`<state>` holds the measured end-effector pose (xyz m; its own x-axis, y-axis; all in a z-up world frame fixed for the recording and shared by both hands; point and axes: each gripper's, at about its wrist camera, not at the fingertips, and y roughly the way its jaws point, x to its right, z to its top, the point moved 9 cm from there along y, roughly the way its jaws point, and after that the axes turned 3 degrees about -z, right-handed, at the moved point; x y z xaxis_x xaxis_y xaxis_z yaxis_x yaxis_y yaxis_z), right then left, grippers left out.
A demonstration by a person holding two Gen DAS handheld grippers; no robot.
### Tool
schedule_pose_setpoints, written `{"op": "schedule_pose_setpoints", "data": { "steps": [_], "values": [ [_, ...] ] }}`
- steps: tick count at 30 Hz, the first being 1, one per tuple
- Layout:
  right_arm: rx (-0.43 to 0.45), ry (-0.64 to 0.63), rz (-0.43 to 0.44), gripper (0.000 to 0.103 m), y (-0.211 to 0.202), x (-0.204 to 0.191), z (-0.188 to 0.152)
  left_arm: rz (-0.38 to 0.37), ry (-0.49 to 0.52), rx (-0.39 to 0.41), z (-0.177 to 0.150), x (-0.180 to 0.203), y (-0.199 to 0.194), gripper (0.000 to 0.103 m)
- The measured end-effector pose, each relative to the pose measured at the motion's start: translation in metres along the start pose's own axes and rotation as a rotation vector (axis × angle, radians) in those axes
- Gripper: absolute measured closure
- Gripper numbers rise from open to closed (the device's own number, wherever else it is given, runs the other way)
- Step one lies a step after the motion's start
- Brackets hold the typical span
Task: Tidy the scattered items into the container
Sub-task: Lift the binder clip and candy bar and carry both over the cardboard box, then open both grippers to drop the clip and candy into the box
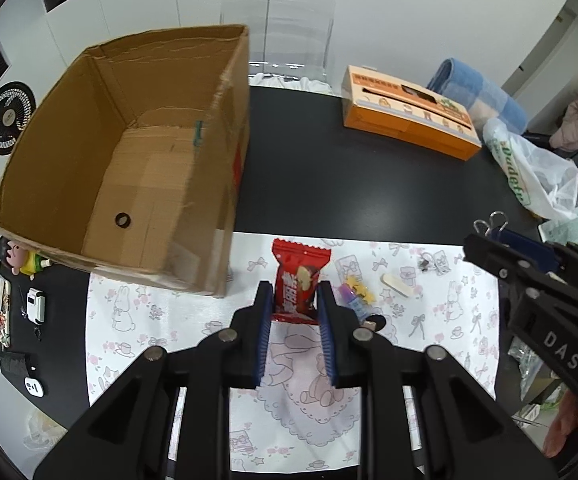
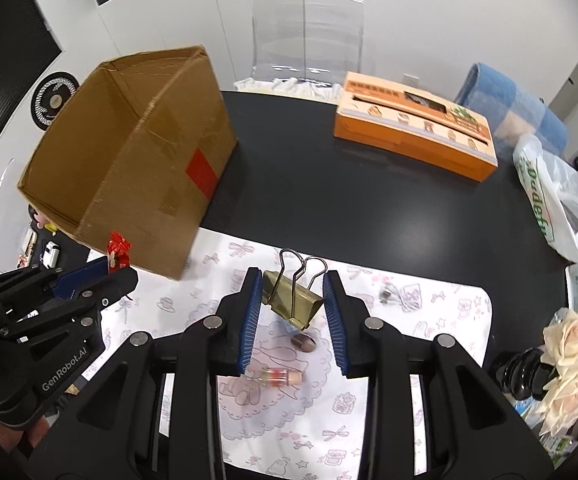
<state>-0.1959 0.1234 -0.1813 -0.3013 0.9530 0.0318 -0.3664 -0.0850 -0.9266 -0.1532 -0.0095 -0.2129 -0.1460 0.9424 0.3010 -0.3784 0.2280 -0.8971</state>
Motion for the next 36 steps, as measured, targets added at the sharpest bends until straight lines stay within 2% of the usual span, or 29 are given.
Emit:
{"op": "schedule_pose_setpoints", "data": {
  "steps": [22,36],
  "values": [
    [0.055,-0.117,0.059,0.071,-0.012,-0.101,0.052,0.044,-0.108,0.092,0.028,-0.089,-0.043,0.081],
    [0.065,-0.158,0.084,0.071,-0.010,-0.151,0.071,0.061,-0.167,0.101,0.031,-0.141,-0.050,0.081]
  ]
}}
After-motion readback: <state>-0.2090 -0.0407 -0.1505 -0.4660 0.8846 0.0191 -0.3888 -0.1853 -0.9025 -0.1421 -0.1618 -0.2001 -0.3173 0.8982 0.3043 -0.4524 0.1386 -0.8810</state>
